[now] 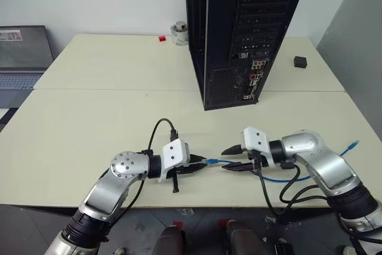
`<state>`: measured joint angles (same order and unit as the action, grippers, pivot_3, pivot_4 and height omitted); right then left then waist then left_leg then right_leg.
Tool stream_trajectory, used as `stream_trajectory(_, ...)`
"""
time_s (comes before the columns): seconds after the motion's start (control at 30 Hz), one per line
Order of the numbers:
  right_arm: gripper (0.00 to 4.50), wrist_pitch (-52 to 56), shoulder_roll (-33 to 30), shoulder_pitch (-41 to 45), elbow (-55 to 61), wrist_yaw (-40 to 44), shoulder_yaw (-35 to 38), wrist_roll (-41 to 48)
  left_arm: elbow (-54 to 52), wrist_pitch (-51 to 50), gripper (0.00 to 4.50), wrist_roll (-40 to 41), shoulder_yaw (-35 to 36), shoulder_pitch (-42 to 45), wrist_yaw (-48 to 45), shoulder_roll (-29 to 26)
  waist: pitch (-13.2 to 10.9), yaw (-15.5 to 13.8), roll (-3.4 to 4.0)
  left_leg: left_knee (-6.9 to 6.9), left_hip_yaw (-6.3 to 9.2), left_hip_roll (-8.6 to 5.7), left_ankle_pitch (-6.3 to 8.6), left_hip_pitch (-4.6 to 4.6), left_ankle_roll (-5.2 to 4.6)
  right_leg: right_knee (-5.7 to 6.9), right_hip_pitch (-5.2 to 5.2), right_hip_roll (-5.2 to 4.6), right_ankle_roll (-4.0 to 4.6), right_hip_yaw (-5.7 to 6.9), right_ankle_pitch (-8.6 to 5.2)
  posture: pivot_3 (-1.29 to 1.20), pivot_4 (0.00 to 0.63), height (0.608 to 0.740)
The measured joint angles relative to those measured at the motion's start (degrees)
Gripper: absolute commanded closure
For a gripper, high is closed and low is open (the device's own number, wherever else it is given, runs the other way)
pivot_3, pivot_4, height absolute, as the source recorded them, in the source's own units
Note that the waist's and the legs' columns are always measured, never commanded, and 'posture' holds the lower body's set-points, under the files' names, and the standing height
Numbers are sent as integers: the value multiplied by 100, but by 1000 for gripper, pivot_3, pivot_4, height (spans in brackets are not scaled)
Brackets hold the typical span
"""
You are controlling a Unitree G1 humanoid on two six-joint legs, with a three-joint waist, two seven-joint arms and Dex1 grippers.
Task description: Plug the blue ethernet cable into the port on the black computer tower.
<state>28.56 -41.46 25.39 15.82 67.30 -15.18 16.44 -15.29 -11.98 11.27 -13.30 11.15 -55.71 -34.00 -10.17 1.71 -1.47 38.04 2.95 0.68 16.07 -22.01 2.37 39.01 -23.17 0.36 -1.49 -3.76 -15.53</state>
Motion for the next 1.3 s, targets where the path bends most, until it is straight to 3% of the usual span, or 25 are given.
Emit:
stream_trajectory(0.23,436,920,147,2,315,-373,745,830,285,1801,4243,-932,30,-54,686,73,0,7,0,-2,1,1,0,1,0,0,1,-19,1,0,0,0,150,740)
stream_trajectory(0.3,416,1114,185,1,343,-484,798,997,478,2371,4243,-1257,28,-54,890,63,0,2,0,-2,-1,-1,0,1,0,0,1,-21,1,0,1,0,150,740)
stream_trajectory(0.43,416,1857,542,25,365,-868,994,1549,1121,4575,4243,-2417,159,132,1962,45,1,-10,0,-2,1,-2,0,-1,0,0,1,-30,1,0,1,0,150,740)
stream_trajectory(0.6,416,2487,924,109,425,-1251,1034,2036,1550,6041,4243,-3423,371,401,2946,-1,1,-1,0,-3,0,-4,0,-1,-1,1,0,-33,1,4,2,0,150,740)
stream_trajectory(0.97,416,2718,1247,320,403,-1608,968,2322,1822,6693,4243,-3918,383,475,3518,-65,1,-3,1,-3,4,-7,0,-3,-1,1,0,-34,0,13,2,0,150,740)
stream_trajectory(1.3,2474,2826,1278,379,283,-1723,970,2479,1821,6720,4243,-4087,382,473,3668,-82,1,-1,1,-3,4,-6,0,-3,-1,2,0,-33,0,14,2,0,150,740)
